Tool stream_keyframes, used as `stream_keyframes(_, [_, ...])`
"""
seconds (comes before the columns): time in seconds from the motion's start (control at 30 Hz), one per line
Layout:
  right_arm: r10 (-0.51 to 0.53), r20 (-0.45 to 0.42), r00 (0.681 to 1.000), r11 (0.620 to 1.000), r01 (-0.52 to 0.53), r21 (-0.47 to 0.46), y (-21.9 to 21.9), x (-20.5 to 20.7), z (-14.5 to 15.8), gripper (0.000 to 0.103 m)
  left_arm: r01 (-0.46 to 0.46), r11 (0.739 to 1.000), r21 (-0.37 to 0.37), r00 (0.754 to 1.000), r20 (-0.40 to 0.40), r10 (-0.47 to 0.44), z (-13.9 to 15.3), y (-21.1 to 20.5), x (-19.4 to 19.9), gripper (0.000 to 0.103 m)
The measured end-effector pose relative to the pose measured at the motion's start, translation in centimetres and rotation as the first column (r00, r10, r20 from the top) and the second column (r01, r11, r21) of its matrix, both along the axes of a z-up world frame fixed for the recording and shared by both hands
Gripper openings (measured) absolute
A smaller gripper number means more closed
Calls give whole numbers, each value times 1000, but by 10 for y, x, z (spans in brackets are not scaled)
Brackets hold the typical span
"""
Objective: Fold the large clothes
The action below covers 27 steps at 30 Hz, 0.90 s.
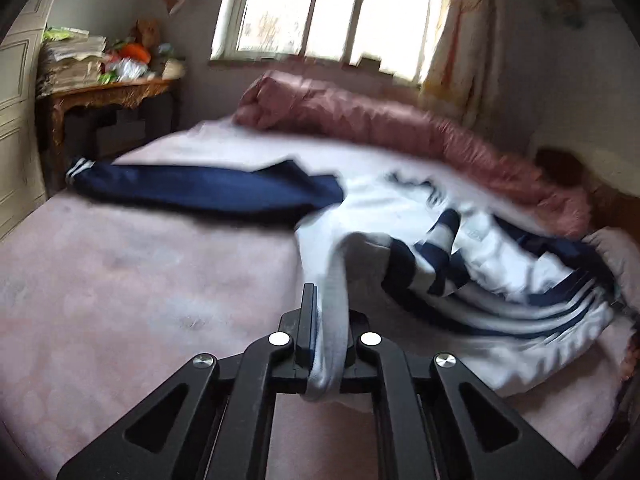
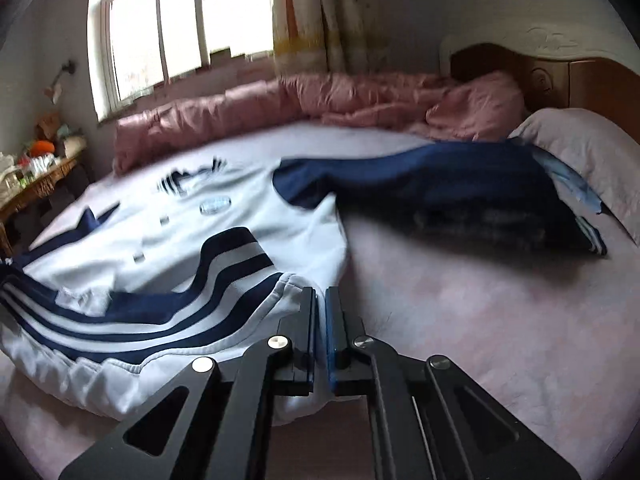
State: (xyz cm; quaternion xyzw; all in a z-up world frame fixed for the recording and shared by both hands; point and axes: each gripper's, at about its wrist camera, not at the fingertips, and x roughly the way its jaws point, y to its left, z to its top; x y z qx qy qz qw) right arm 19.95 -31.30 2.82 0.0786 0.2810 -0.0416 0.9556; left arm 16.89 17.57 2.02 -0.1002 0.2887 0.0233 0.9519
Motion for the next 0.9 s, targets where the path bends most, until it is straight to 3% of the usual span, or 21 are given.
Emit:
stream_keyframes(0.1, [-14, -29, 999, 999, 12, -46, 5, 4, -2, 5, -26, 999, 43, 987, -160, 33, -33, -2, 22, 7])
stream_keyframes(0.2, [-45, -83, 996, 995, 37, -97, 10, 15, -12, 5, 7, 994, 113, 979, -205, 16, -48, -13, 31, 11])
stream_keyframes(0.27, [-60, -78, 995, 992, 51, -113, 12, 21, -11, 5, 19, 990, 140, 979, -202, 10, -48, -16, 30, 24])
stream_keyframes(0.33, [-62, -85, 994, 990, 51, -131, 13, 25, -13, 5, -2, 992, 127, 980, -197, 27, -47, -12, 28, 46])
stream_keyframes(0.4, [-60, -120, 991, 990, 43, -135, 14, 28, -19, 5, -16, 995, 99, 982, -186, 35, -44, -7, 25, 56])
stream_keyframes(0.47, [-59, -131, 990, 991, 43, -124, 12, 23, -21, 6, -26, 998, 59, 984, -175, 36, -39, -4, 19, 69])
stream_keyframes(0.53, [-56, -121, 991, 996, 47, -72, 5, 12, -17, 17, -46, 998, -49, 984, -177, 37, -38, 6, 12, 83])
stream_keyframes(0.57, [-53, -117, 992, 998, 50, -31, 1, 7, -16, 24, -53, 989, -140, 982, -186, 26, -41, 13, 8, 84])
stream_keyframes(0.63, [-36, -115, 993, 996, 45, 77, -8, -5, -15, 65, -64, 922, -382, 980, -199, -15, -52, 31, 1, 85])
stream_keyframes(0.67, [-33, -120, 992, 989, 50, 140, -14, -11, -17, 72, -70, 894, -443, 983, -184, -15, -54, 37, -2, 85])
stream_keyframes(0.77, [8, -158, 987, 940, 47, 338, -28, -22, -30, 75, -70, 863, -500, 984, -177, -22, -53, 44, 0, 85])
stream_keyframes(0.83, [76, -199, 977, 866, 34, 500, -37, -21, -47, 75, -77, 857, -509, 984, -177, -16, -55, 43, 3, 81])
stream_keyframes(0.87, [77, -208, 975, 847, 46, 530, -38, -20, -53, 75, -77, 864, -497, 985, -173, -12, -55, 42, 4, 74])
stream_keyframes(0.9, [72, -206, 976, 841, 52, 539, -40, -17, -55, 75, -61, 873, -484, 985, -169, -25, -55, 38, 8, 30])
